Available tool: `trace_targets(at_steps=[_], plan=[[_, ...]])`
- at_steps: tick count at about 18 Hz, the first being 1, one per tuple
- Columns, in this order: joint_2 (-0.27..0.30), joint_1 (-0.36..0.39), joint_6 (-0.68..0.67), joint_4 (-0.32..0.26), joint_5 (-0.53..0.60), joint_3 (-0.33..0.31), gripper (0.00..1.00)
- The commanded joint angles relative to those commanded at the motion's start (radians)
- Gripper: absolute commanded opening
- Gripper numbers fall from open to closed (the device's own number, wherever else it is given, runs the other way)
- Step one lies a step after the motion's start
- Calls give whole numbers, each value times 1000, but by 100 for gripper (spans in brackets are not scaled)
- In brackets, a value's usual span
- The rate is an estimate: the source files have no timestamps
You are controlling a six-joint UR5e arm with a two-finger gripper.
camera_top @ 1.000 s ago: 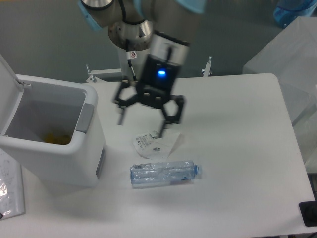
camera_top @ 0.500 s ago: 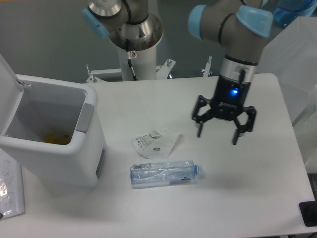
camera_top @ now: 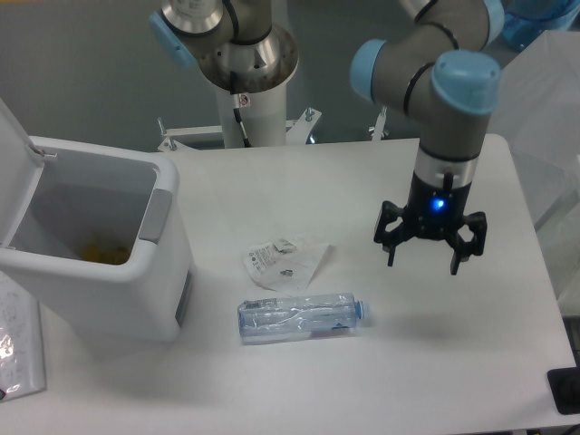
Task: Open the trash can
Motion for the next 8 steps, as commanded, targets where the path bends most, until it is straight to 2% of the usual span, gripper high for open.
trace_targets(at_steps=[4, 8], plan=[[-31, -60, 46, -8, 150, 6, 100], [-32, -71, 48, -8, 163, 2, 100]])
